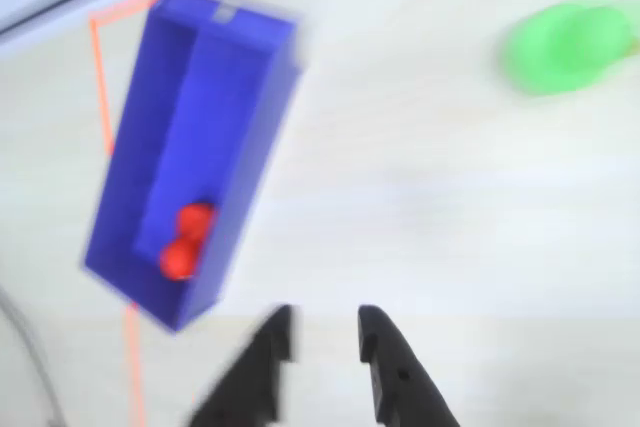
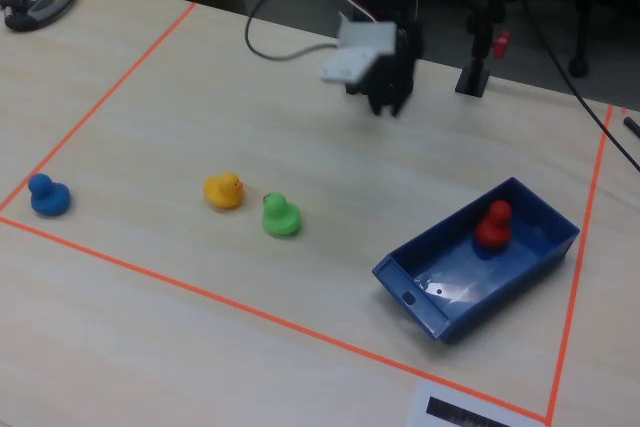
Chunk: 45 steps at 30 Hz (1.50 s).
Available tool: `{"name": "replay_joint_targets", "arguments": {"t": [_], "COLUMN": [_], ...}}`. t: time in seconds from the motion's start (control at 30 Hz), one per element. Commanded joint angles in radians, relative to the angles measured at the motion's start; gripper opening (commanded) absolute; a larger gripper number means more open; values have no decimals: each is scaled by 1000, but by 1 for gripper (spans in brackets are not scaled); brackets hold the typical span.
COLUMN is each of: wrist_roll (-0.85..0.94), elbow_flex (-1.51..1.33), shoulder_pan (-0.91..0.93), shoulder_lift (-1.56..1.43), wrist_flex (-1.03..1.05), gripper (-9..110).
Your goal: Grasp red duck and put it into box.
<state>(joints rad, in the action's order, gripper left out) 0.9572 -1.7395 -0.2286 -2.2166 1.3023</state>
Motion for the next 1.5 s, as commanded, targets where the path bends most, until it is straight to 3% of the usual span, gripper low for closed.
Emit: {"name": "replay_joint_targets", "arguments": {"t": [0.0, 0.23, 0.63, 0.83, 1.13, 1.47], "wrist_roll": [143, 242, 273, 295, 344, 336], "elbow_flex": [-199, -673, -1213, -1355, -1371, -1371], "shoulder_pan": [115, 252, 330, 330, 334, 339], "shoulder_lift": [-420, -834, -1094, -1094, -1094, -1094], "wrist_flex": [-61, -135, -241, -235, 3, 8], "gripper": [0, 0, 0, 0, 0, 0]}}
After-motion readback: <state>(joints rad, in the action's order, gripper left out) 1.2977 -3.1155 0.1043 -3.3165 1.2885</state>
